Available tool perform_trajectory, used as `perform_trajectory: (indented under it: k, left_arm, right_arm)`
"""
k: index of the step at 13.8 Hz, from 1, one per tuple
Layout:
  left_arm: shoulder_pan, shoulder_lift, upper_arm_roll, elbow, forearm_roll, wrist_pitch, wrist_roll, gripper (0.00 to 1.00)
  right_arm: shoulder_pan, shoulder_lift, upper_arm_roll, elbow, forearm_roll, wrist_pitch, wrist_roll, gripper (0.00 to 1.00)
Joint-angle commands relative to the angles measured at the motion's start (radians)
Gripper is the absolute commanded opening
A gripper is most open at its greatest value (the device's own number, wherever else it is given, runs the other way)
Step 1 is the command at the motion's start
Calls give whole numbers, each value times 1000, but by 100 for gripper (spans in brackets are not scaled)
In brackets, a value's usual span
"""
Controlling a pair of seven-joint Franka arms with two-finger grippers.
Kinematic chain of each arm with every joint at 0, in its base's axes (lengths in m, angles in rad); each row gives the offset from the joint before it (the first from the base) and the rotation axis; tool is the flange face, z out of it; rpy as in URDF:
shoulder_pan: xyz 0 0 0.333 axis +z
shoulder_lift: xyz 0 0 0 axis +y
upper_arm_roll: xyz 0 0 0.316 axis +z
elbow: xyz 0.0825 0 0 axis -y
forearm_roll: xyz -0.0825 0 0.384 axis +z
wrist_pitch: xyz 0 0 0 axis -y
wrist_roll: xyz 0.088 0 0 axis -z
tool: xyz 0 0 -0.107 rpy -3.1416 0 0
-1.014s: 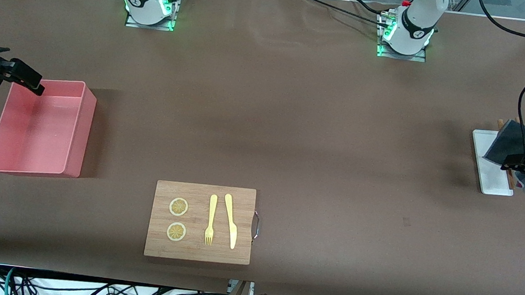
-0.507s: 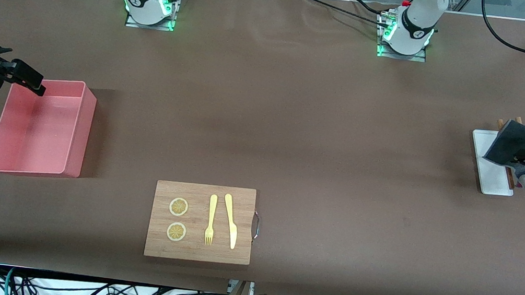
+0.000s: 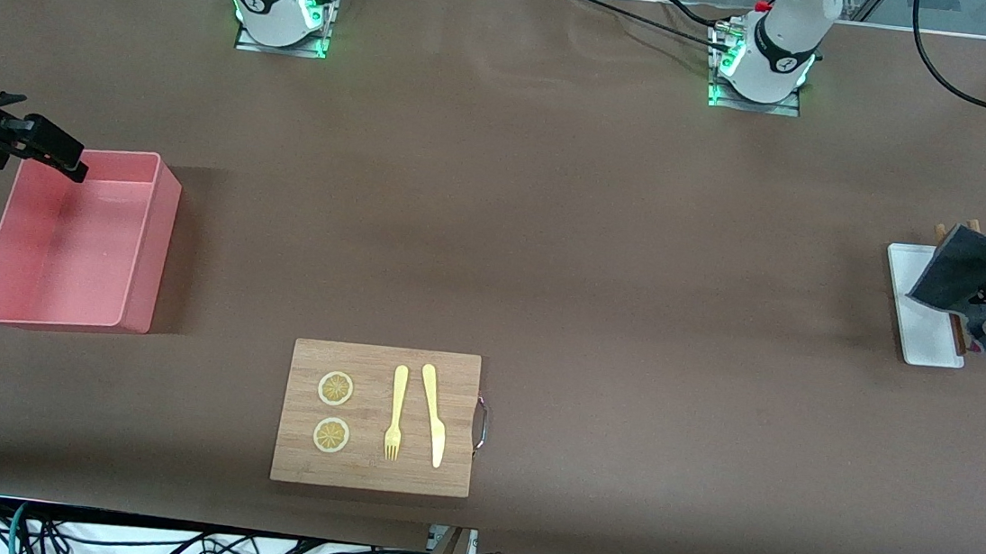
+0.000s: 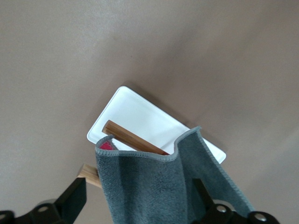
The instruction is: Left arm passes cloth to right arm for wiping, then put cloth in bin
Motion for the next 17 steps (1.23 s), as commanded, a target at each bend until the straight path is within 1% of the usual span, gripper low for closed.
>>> perform_trajectory:
  k: [1,3,4,9,11,15,16,17]
  left_arm:
    - [18,25,-10,25,3,7,49,89]
    - [18,26,-10,25,3,7,50,82]
    - [18,26,-10,25,3,7,50,81]
    - [18,25,-11,26,3,1,49,81]
    - [18,25,-11,26,1,-2,44,76]
    - [18,23,-11,26,-26,-5,46,45]
    - [18,23,-11,26,-25,-7,47,34]
    - [15,23,-11,26,-26,-8,44,25]
  right_arm:
    - [-7,-2,4,-8,6,10,-23,100]
    - [-8,13,2,-8,6,10,-23,100]
    - [-8,13,2,-8,6,10,-23,100]
    - [-10,18,2,-9,5,8,-23,100]
    - [-8,36,2,-9,5,8,-23,100]
    - [-7,78,2,-15,3,-5,-23,100]
    - [-2,78,4,-17,3,-7,-21,100]
    - [1,78,4,-15,5,-8,-12,100]
